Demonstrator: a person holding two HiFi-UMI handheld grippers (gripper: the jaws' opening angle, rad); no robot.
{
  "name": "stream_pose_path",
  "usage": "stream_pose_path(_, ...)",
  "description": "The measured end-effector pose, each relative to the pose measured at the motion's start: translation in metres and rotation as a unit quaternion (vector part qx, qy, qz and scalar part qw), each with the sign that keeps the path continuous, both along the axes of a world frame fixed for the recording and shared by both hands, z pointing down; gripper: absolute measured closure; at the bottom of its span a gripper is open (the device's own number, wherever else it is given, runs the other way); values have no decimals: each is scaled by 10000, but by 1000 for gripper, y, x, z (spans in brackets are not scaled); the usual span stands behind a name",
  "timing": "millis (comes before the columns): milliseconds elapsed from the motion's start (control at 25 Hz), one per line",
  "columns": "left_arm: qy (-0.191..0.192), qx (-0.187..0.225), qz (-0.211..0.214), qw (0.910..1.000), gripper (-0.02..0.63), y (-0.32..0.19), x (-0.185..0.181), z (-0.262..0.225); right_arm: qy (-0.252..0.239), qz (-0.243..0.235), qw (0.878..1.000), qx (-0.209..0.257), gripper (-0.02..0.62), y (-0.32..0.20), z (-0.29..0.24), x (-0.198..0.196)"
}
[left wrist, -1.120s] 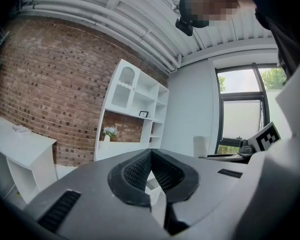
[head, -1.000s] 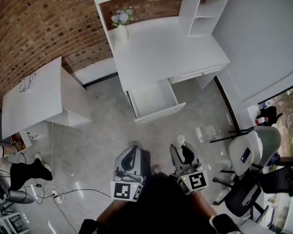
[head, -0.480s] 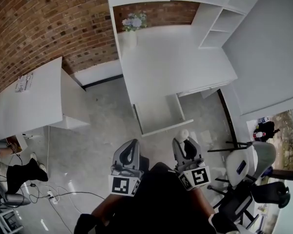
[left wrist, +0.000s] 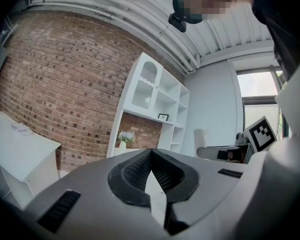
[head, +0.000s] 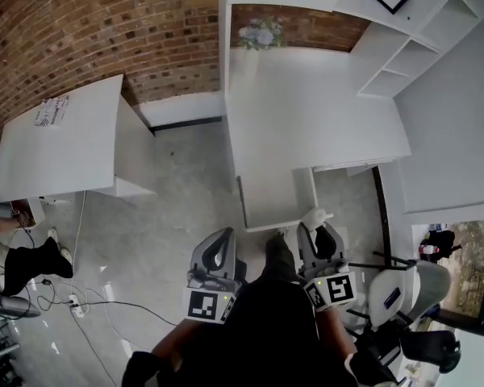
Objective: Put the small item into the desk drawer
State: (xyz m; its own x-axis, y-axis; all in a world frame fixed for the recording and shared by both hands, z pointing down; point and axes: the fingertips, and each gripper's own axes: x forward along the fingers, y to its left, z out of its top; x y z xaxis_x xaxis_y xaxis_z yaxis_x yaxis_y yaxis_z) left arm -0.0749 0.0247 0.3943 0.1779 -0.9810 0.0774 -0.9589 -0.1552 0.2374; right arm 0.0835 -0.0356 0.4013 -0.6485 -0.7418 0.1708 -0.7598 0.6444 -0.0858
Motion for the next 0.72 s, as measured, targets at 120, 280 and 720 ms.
stream_pose_path(120,27,11,-271,9996,583,-7,-11,0,-5,-189,9998,41,458,-16,1,-9)
stream_pose_path(280,-129,4,-481,9988,583,-18,-11,-2,-44,-491,9988,81,459,-35,1,-15)
stream_pose_path(720,-297,-118,-849,9959,583,-81,13,-2,97,-1165,9931,-93,459,-107,15,-8)
